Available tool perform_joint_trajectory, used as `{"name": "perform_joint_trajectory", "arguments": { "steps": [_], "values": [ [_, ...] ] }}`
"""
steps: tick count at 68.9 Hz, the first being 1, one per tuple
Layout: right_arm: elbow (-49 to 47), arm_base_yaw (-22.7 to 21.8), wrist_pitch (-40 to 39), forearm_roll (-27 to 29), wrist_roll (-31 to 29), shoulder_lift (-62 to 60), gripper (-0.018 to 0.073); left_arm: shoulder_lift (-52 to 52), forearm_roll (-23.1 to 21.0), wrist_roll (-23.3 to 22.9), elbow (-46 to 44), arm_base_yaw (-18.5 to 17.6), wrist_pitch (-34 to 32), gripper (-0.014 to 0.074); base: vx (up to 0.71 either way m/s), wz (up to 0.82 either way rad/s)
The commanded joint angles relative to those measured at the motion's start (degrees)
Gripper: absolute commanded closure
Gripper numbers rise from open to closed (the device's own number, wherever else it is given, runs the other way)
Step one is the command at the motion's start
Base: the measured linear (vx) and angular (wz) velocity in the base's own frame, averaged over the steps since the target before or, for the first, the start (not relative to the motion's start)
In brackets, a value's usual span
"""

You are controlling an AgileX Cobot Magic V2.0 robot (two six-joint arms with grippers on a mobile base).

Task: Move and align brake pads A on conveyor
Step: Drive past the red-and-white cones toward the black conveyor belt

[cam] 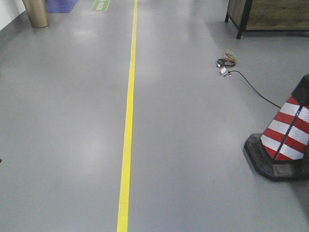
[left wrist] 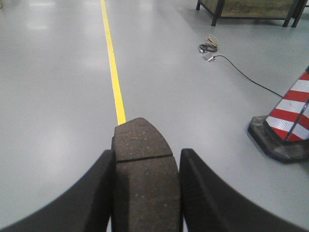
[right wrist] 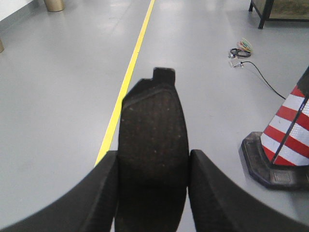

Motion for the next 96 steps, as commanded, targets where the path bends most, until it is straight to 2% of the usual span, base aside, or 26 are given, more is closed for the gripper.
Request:
{"name": "perform_joint_trajectory", "arguments": {
  "steps": [1,43,96],
  "values": [
    [-1.61,-0.37,-5.55,-0.25,-0.16,0.45,0.0566,0.12,-0.82,-0.42,-1.62,-0.21,-5.66,0.0603,0.53,-0.03],
    [-1.61,-0.37,-5.55,-0.30,-0.16,0.45,0.0566,0.12,-0.82,-0.42,-1.62,-0.21,-5.66,0.0603,0.47,-0.14],
    [-1.61,-0.37,-5.60,-0.29,-0.16,0.45,0.0566,0.12,-0.82,-0.42,-1.62,-0.21,-5.66,0.0603,0.32,-0.71]
  ]
}}
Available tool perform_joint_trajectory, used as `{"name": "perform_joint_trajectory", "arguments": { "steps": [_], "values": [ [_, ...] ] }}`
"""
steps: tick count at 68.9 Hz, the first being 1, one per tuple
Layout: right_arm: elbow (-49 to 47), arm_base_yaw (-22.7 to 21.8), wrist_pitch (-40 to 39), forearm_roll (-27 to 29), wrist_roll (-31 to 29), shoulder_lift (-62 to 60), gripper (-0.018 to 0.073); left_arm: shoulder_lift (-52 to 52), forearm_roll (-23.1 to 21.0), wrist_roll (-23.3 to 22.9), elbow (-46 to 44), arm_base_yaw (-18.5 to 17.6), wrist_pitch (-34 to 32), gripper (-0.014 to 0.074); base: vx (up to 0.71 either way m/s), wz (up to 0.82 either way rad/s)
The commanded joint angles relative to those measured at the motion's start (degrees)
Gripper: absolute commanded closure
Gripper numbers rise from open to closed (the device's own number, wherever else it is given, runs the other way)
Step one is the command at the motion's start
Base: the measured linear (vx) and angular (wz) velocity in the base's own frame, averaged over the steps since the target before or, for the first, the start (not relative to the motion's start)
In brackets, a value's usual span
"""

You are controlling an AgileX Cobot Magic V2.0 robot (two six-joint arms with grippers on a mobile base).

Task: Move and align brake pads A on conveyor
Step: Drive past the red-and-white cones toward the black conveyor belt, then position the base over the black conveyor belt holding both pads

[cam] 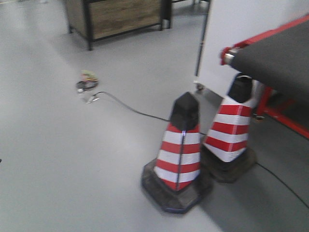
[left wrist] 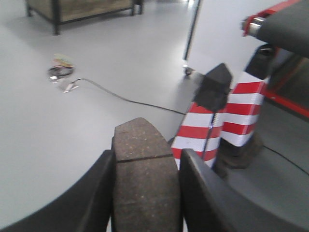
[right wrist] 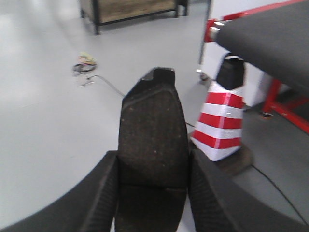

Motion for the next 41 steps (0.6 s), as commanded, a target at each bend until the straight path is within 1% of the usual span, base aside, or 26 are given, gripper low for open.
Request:
{"name": "perform_joint_trajectory", "arguments": {
  "steps": [1,41],
  "values": [
    [-1.61,-0.37,-5.60,-0.29,-0.16,0.45,0.0566,0.12,-0.82,-0.42,-1.62,-0.21,-5.66,0.0603,0.27,-0.77],
    [-1.61,-0.37,-5.60,-0.29,-0.16,0.45,0.0566,0.12,-0.82,-0.42,-1.62,-0.21,-5.66,0.0603,0.23,-0.80]
  ]
}}
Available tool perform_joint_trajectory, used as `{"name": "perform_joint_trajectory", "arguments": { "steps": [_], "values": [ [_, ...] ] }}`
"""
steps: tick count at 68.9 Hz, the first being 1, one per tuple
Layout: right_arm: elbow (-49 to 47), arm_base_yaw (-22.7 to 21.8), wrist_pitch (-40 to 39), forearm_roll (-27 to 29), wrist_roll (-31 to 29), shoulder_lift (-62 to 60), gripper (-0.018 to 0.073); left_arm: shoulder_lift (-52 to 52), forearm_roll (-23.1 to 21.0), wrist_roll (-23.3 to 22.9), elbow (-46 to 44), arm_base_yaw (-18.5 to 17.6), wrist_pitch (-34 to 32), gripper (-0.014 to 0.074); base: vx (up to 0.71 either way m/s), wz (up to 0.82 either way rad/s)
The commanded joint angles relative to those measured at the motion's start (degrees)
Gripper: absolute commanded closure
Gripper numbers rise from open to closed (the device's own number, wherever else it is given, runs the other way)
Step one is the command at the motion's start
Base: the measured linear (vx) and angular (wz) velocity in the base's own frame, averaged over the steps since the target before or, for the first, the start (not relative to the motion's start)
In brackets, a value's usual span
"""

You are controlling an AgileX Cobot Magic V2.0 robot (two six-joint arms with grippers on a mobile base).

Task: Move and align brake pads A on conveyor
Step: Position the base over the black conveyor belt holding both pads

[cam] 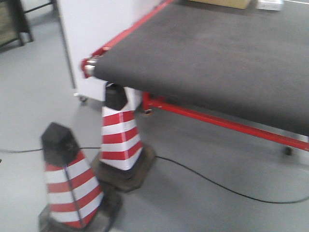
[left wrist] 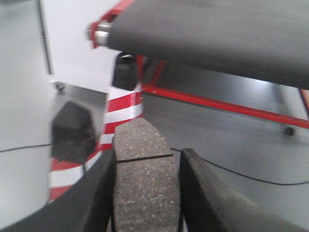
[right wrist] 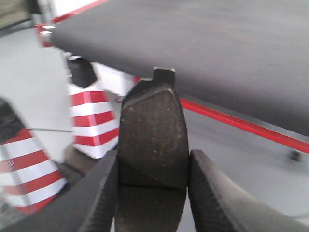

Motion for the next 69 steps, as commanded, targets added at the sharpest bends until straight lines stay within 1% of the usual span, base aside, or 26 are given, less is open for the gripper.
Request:
{"name": "perform_joint_trajectory", "arguments": {
  "steps": [1,18,30,49,69],
  "values": [
    [-1.61,-0.37,-5.60,-0.29,-0.16,0.45,0.0566,0.12,-0.82,-0.42,-1.62,-0.21,-5.66,0.0603,0.18,-0.79],
    [-1.61,-0.37,-5.54,-0.29,-0.16,0.45,0.0566,0.12,-0.82,-0.42,-1.62,-0.21,-5.66,0.0603,0.16,-0.76],
    [-1.61,-0.37,-5.54,-0.29,-0.16,0.45,0.0566,0.12,-0.82,-0.42,-1.62,-0.21,-5.66,0.0603,0.13,-0.54],
    [-1.61,-0.37,-5.54,-0.29,-0.16,0.45,0.0566,0.12,-0.82,-0.42,-1.62,-0.21,-5.66,0.0603,0.16,-0.27],
    [-1.61,-0.37,-5.54,-0.29,-0.16,0.45,0.0566,0.12,-0.82,-0.42,-1.62,-0.21,-5.66,0.0603,0.28,-0.08]
  ]
}}
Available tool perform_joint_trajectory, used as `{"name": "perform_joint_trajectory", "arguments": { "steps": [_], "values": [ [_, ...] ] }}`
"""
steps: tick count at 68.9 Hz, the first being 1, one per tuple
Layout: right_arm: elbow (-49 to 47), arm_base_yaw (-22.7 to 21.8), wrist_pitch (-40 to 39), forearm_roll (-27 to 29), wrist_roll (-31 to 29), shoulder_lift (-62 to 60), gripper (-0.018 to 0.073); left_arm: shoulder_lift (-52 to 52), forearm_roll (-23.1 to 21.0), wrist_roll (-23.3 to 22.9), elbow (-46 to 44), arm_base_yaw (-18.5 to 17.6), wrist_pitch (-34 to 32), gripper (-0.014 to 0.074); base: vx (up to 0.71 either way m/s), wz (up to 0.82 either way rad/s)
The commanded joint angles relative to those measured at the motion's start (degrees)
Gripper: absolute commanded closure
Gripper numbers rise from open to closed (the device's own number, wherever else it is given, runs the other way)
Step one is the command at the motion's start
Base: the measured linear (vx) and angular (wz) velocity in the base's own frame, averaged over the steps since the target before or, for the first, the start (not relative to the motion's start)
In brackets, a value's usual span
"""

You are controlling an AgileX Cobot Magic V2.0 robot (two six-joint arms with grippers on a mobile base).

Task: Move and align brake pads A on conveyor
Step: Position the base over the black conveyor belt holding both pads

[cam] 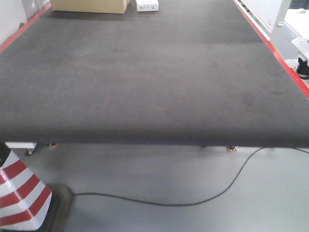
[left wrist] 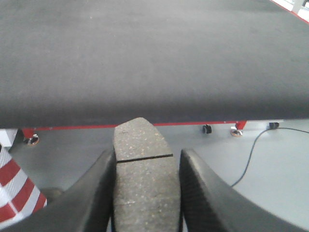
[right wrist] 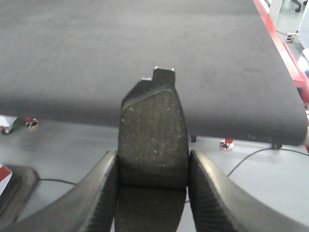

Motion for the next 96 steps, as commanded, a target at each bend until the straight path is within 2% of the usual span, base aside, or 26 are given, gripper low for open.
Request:
{"name": "perform_joint_trajectory", "arguments": {
  "steps": [1,61,96],
  "values": [
    [-1.61,-0.37,-5.54,-0.29,-0.16,0.50,0.0566,0.12,-0.82,-0.42,-1.62,-0.21,-5.66,0.0603,0.35,0.01],
    [-1.61,-0.37,-5.54,-0.29,-0.16,0.50,0.0566,0.12,-0.82,-0.42,-1.62,-0.21,-5.66,0.0603,0.38,-0.01],
    [-1.61,-0.37,-5.54,-0.29,-0.16,0.50,0.0566,0.12,-0.82,-0.42,-1.62,-0.21,-5.66,0.0603,0.23,-0.03]
  ]
}}
